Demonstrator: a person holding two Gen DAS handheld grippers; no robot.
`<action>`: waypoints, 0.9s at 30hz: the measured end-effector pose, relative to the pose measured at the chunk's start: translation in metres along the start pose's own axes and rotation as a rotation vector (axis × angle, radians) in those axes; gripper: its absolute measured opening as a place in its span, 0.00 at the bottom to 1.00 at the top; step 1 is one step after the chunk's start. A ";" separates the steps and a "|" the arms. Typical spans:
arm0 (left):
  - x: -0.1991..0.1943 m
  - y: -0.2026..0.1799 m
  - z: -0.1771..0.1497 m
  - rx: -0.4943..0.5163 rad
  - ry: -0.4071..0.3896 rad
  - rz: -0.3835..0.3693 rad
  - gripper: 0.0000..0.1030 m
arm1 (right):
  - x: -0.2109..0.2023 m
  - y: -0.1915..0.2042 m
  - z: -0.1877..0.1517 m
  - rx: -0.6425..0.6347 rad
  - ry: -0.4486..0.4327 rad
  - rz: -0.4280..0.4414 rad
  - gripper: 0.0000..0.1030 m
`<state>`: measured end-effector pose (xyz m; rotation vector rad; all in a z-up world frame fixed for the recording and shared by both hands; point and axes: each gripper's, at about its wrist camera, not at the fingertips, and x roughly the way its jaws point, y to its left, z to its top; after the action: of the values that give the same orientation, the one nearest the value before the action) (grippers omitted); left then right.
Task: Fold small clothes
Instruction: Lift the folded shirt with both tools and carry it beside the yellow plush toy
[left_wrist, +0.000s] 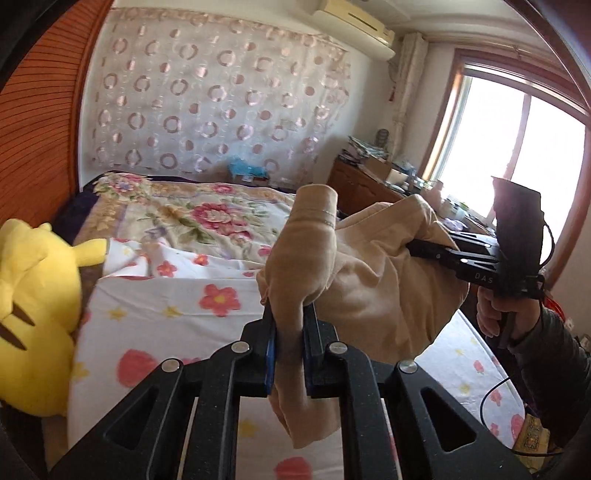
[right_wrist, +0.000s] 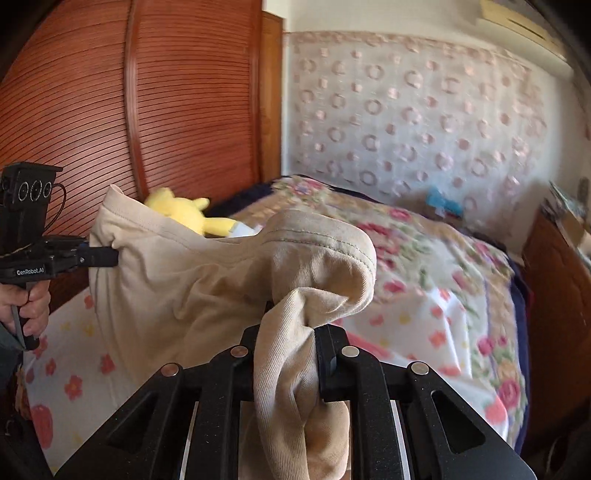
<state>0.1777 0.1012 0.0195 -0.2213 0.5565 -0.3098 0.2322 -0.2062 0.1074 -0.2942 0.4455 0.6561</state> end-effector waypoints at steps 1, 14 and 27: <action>-0.006 0.015 -0.005 -0.021 -0.009 0.035 0.12 | 0.011 0.008 0.008 -0.031 0.000 0.024 0.16; -0.029 0.122 -0.077 -0.254 -0.029 0.309 0.12 | 0.191 0.115 0.111 -0.370 0.093 0.168 0.16; -0.025 0.137 -0.090 -0.263 0.048 0.381 0.12 | 0.274 0.111 0.158 -0.254 0.115 0.151 0.37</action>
<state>0.1395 0.2267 -0.0826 -0.3559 0.6733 0.1304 0.4020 0.0826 0.0981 -0.5448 0.4983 0.8485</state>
